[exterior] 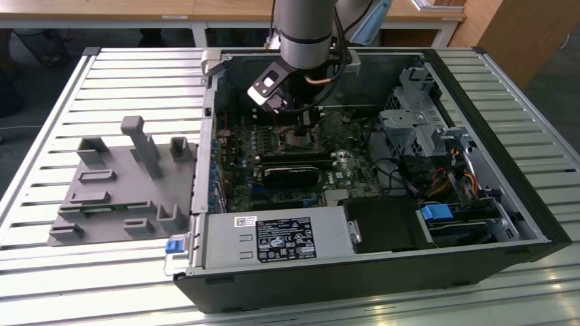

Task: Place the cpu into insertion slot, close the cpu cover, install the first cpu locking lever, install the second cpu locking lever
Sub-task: 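Place the cpu into insertion slot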

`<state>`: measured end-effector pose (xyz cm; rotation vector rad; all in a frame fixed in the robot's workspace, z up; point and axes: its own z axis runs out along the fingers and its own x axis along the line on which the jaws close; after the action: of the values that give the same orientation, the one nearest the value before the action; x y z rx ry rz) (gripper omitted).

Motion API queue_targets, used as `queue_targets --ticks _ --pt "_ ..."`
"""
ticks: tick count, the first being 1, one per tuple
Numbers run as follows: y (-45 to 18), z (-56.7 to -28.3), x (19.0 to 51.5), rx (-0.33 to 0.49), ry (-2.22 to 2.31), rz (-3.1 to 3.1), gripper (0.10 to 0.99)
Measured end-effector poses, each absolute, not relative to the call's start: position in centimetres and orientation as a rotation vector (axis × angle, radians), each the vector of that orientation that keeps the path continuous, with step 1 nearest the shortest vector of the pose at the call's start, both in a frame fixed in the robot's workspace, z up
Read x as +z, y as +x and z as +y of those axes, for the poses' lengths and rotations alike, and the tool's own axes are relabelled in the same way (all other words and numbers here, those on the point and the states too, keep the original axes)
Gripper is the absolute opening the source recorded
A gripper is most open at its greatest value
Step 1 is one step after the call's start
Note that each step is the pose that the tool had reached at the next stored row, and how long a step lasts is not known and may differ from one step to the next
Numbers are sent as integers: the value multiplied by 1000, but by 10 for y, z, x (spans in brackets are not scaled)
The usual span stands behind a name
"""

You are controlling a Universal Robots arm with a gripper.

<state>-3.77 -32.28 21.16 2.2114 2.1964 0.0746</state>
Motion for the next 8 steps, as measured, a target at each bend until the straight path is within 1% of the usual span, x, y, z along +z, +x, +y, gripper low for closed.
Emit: queue_targets --ticks 2,8 --pt "-38 -323 213 74 2212 2197 106" --pt "-38 -323 215 74 2212 2197 106"
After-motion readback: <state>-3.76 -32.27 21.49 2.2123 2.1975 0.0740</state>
